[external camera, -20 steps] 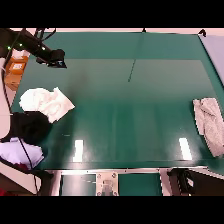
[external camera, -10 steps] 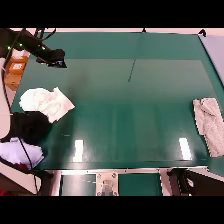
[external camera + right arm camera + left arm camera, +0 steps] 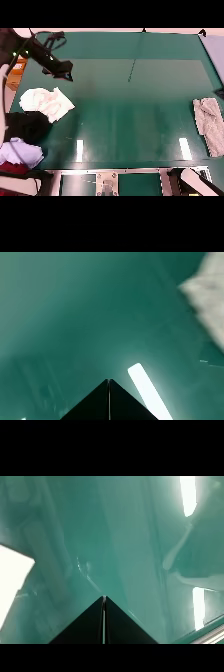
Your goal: Fold the shirts.
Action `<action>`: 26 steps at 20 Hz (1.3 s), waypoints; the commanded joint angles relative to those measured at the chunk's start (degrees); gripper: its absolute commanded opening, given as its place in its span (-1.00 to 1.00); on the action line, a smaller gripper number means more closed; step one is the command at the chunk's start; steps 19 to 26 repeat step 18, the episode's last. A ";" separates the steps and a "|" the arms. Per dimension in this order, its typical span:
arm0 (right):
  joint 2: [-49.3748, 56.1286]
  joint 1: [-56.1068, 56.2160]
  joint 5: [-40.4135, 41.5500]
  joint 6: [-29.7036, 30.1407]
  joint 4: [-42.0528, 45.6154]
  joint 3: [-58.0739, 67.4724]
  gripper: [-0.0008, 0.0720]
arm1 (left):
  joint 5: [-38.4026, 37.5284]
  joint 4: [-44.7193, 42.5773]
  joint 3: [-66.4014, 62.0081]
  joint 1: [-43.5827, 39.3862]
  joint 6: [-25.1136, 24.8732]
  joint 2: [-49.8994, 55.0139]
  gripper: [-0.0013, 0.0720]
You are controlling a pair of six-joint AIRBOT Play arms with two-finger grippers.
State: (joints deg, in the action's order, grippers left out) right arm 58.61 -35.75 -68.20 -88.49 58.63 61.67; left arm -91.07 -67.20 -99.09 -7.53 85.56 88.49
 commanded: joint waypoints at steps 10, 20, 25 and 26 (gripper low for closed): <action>-13.97 35.95 5.55 1.09 2.45 -23.96 -0.94 | 13.79 -1.57 53.62 -2.01 7.61 -40.22 -0.91; -13.94 35.87 3.87 1.14 2.47 -23.98 -0.94 | 15.93 -1.31 53.62 -2.01 7.65 -40.19 -0.91; -13.94 35.87 3.87 1.14 2.47 -23.98 -0.94 | 15.93 -1.31 53.62 -2.01 7.65 -40.19 -0.91; -13.94 35.87 3.87 1.14 2.47 -23.98 -0.94 | 15.93 -1.31 53.62 -2.01 7.65 -40.19 -0.91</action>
